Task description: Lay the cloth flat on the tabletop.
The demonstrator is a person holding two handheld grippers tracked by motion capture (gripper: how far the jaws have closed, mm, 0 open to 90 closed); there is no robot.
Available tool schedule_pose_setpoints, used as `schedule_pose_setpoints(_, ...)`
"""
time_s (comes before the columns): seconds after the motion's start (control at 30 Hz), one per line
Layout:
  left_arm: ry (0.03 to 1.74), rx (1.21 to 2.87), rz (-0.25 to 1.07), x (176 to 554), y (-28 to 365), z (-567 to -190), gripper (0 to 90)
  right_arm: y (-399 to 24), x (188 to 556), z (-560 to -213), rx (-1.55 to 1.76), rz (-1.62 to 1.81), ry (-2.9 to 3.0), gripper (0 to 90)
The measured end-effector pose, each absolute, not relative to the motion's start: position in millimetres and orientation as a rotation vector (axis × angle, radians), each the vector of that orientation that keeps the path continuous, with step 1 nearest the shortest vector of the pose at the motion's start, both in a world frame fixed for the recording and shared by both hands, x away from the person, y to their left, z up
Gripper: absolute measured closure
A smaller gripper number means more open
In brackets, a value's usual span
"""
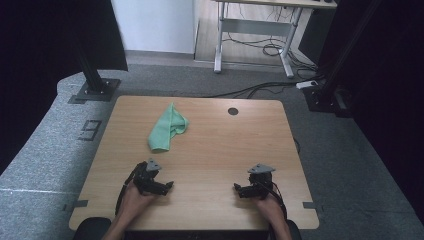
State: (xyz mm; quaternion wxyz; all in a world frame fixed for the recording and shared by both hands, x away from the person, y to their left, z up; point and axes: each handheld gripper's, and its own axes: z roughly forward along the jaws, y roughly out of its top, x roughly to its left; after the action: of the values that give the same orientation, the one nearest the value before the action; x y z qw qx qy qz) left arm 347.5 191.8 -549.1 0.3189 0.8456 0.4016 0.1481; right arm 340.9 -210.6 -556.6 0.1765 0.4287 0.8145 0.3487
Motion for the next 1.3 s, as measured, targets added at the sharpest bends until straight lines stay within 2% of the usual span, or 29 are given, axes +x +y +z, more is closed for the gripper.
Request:
schedule_pose_setpoints(0.27,1.053,2.222,0.388,349,191,-549,0.1,-210,342,-557,1.204,0.983,2.32,0.0)
schedule_pose_setpoints(0.67,1.043,2.209,0.394,350,192,-548,5.5,-209,343,-557,1.194,0.986,2.325,0.0)
schedule_pose_setpoints(0.77,1.038,2.203,0.396,350,192,-547,9.5,-209,343,-557,1.193,0.986,2.326,0.0)
schedule_pose_setpoints(0.83,1.047,2.206,0.39,351,192,-545,15.6,-209,343,-557,1.193,0.987,2.326,0.0)
schedule_pose_setpoints(1.0,1.06,2.19,0.347,354,194,-542,20.6,-209,343,-557,1.191,0.987,2.328,0.0)
schedule_pose_setpoints(1.3,1.039,2.149,0.367,364,197,-531,30.4,-209,343,-557,1.191,0.986,2.328,0.0)
